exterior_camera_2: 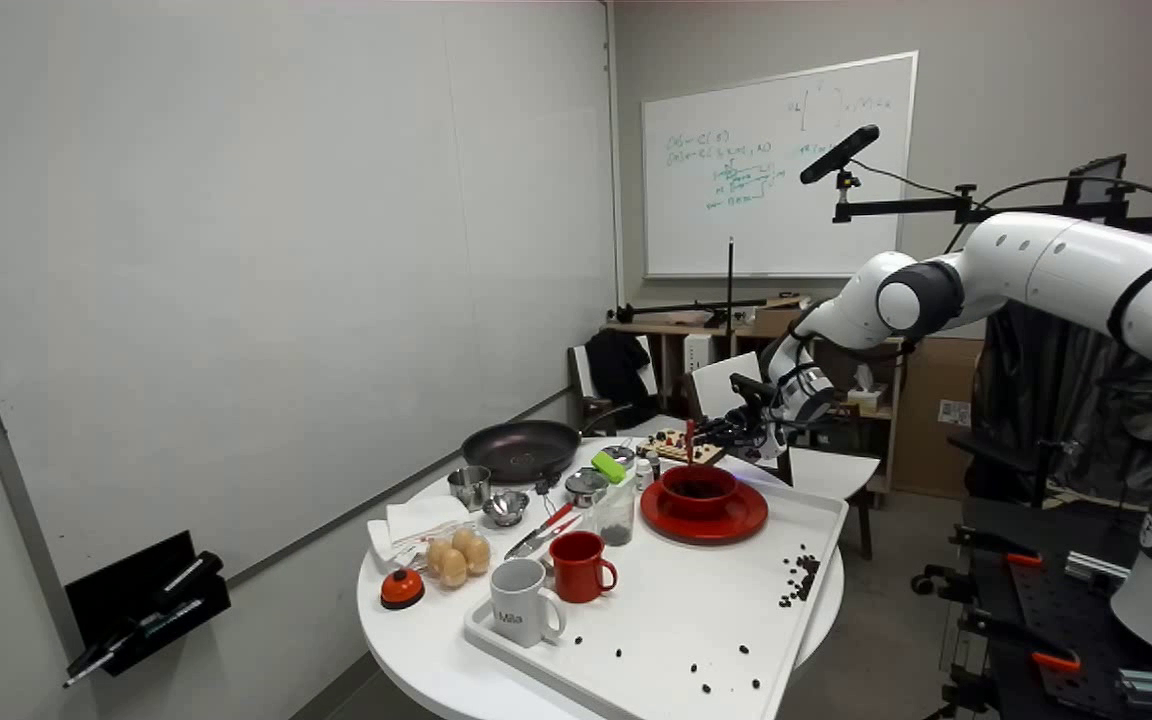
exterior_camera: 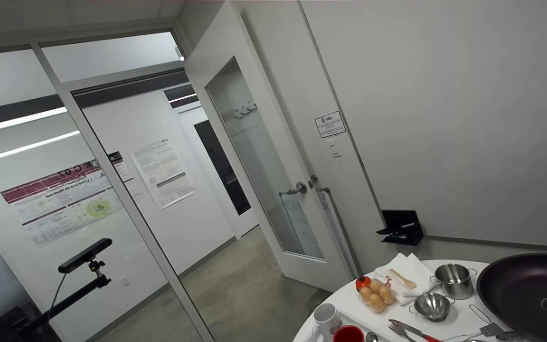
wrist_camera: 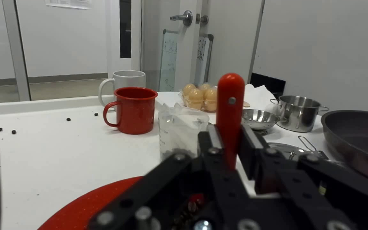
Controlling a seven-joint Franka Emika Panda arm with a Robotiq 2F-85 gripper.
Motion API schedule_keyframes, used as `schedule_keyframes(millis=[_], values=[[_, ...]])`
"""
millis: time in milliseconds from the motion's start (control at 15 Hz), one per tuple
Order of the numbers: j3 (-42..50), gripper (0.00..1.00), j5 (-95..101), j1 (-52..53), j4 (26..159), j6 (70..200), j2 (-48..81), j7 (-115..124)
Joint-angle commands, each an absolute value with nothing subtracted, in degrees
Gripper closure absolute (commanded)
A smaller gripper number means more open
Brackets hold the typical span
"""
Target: Use the spoon to mix the contents of the bowl
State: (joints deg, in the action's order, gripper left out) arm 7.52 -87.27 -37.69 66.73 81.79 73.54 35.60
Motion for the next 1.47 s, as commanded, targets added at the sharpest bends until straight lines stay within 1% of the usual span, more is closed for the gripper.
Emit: schedule_keyframes(millis=[0, 667, 1400], values=[[7.22, 0.93, -88.03, -39.22, 64.88, 82.3, 76.15, 36.7], [6.37, 0.93, -86.83, -39.54, 67.35, 80.29, 73.45, 34.34], [6.59, 0.93, -82.73, -33.66, 67.39, 75.3, 73.11, 32.69]])
